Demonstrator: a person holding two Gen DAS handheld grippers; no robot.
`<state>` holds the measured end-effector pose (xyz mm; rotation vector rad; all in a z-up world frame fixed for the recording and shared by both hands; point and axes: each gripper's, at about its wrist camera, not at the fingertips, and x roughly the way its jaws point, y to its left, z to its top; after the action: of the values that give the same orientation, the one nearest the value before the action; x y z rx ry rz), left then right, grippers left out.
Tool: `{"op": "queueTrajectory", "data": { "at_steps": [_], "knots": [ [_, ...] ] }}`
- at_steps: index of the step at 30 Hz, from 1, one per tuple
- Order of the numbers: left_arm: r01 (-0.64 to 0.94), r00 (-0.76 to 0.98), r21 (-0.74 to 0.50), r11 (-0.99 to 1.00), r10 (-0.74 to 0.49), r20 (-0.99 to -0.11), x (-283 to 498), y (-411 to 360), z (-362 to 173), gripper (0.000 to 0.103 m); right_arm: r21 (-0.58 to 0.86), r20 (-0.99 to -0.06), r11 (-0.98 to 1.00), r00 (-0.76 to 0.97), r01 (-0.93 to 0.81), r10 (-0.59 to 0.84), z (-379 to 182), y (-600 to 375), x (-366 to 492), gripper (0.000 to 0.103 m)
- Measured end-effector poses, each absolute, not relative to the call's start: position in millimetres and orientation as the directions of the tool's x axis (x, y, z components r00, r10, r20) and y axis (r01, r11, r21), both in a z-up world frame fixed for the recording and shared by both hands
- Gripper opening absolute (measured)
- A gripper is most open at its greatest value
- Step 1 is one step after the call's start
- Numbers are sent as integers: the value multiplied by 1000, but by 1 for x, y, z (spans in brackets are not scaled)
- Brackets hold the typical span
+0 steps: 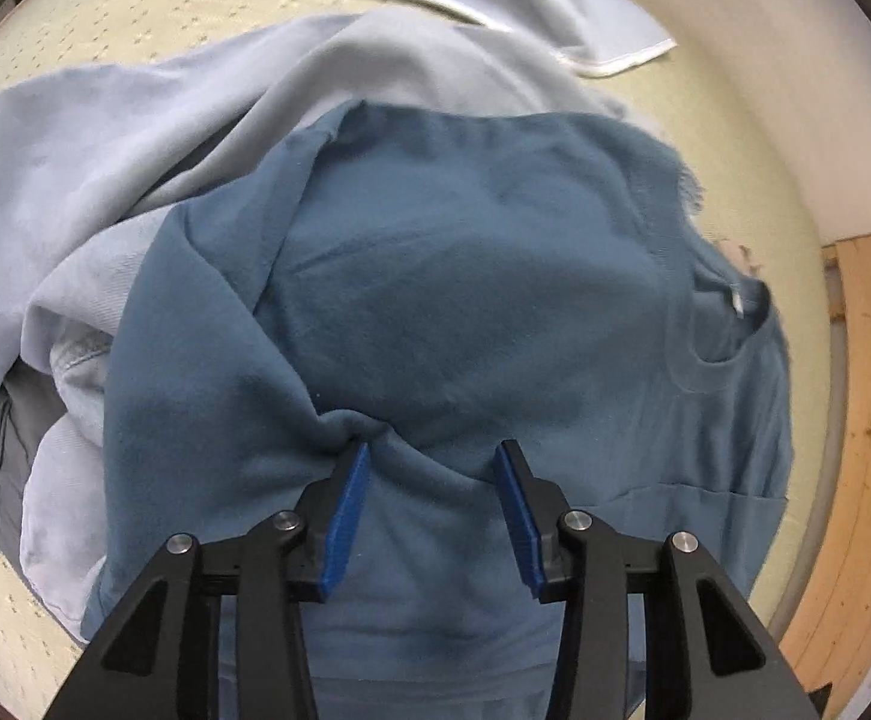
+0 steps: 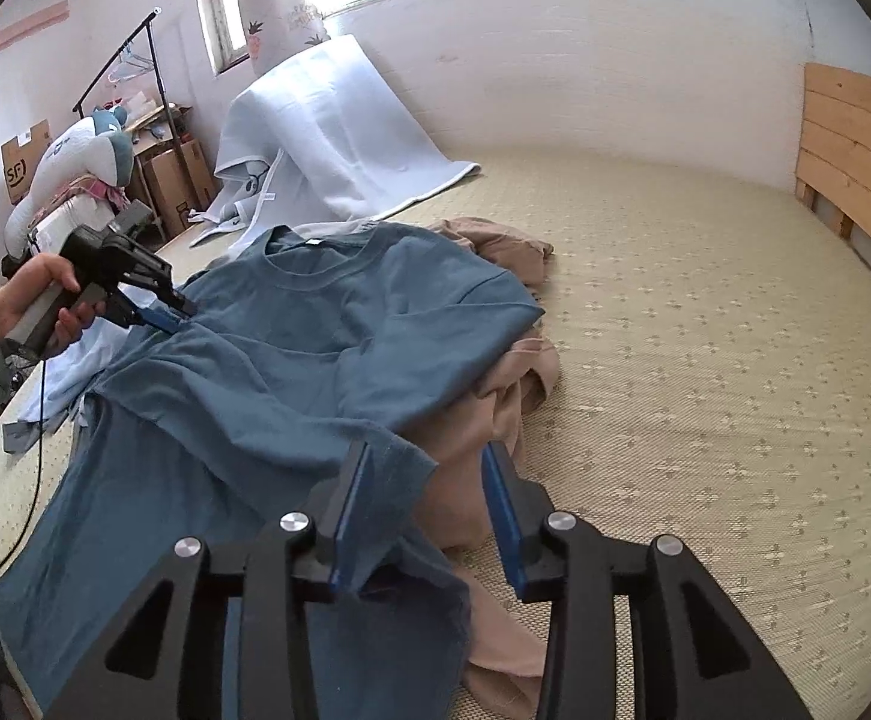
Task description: Fold clothes
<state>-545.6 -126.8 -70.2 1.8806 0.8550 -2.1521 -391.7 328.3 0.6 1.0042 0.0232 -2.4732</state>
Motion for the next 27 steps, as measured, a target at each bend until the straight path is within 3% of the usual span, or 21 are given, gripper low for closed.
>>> {"op": "queueTrajectory", "data": {
  "at_steps": [2, 4, 6, 7, 22, 23, 24, 25, 27],
  "knots": [
    [483, -184, -294, -825, 232, -955, -547, -125, -72, 46, 166, -659, -892, -625, 421, -417, 2, 331, -392, 40],
    [491, -182, -267, -829, 202, -962, -544, -125, -71, 34, 172, -657, -892, -626, 419, -420, 4, 333, -392, 40],
    [496, -196, -265, -827, 190, -962, -538, -127, -67, 13, 178, -654, -891, -626, 418, -425, 5, 335, -392, 40],
    [497, -208, -272, -824, 192, -959, -534, -129, -64, 10, 185, -652, -890, -625, 417, -429, 6, 335, -392, 41],
    [482, -277, -349, -804, 238, -931, -493, -160, -42, 5, 378, -664, -838, -515, 394, -542, -28, 330, -419, 42],
    [484, -278, -350, -802, 238, -930, -493, -163, -41, 5, 378, -663, -832, -508, 405, -549, -29, 327, -420, 40],
    [486, -282, -350, -801, 235, -930, -496, -159, -38, 5, 378, -659, -826, -505, 419, -558, -29, 323, -420, 30],
    [489, -286, -348, -800, 229, -930, -500, -154, -38, 4, 356, -660, -831, -515, 428, -547, -27, 320, -419, 3],
    [493, -303, -351, -796, 221, -927, -499, -156, -38, 1, 306, -663, -844, -538, 440, -520, -22, 313, -418, 1]
  ]
}}
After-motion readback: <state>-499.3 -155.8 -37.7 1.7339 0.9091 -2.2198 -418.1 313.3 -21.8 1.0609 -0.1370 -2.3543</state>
